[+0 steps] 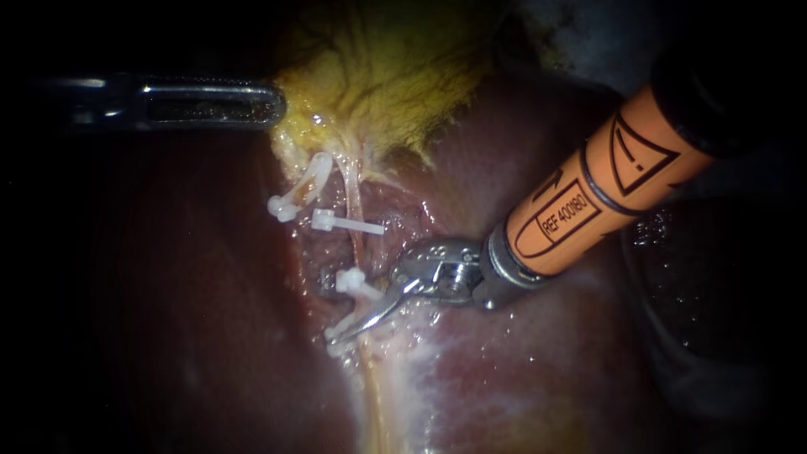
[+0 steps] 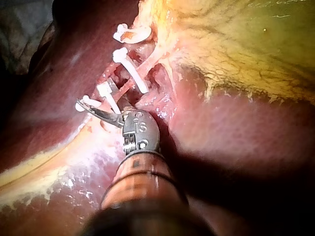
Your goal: Go to the cutting position right tube
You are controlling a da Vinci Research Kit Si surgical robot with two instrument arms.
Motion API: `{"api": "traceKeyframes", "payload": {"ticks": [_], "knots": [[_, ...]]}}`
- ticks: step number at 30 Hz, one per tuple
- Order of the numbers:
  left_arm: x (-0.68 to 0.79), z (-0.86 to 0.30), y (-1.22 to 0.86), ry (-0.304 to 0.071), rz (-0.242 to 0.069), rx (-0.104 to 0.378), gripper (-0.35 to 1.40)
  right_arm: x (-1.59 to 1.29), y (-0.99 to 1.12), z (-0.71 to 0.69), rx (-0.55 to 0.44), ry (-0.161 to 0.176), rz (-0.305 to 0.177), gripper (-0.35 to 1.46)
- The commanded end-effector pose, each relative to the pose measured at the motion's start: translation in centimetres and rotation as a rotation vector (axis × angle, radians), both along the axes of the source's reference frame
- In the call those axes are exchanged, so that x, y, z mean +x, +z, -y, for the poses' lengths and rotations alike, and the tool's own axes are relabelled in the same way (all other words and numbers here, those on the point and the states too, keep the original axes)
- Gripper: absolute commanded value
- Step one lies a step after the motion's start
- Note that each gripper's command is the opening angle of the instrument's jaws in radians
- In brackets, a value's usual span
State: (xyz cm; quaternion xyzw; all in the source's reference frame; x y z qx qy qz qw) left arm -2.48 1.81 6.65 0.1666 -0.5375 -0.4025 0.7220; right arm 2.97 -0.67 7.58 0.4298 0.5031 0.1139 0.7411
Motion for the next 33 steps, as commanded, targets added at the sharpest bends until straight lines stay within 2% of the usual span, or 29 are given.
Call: {"api": "traceKeyframes", "payload": {"ticks": [1,4,8,11,17,22,27,33], "knots": [[0.0,0.0,0.0,0.0,0.0,0.0,-0.35,0.0,0.0,0.0,0.0,0.0,0.0,1.23],[0.0,0.0,0.0,0.0,0.0,0.0,-0.35,-0.01,-0.02,-0.05,0.002,0.0,0.002,1.23],[0.0,0.0,0.0,0.0,0.0,0.001,-0.35,-0.04,-0.07,-0.21,0.002,0.004,-0.002,1.25],[0.0,0.0,0.0,0.0,0.0,0.001,-0.35,-0.1,-0.09,-0.4,0.007,0.009,-0.003,1.25],[0.0,0.0,0.0,0.0,0.0,0.001,-0.35,-0.15,-0.09,-0.57,0.01,0.033,-0.005,1.25],[0.0,0.0,0.0,0.0,0.0,0.001,-0.35,-0.16,-0.11,-0.63,0.037,0.06,-0.045,1.25],[0.0,0.0,0.0,0.0,0.0,0.001,-0.35,-0.13,-0.11,-0.64,0.083,0.103,-0.112,1.25],[0.0,0.0,0.0,0.0,0.0,0.001,-0.35,-0.07,-0.12,-0.61,0.205,0.102,-0.197,1.18]]}}
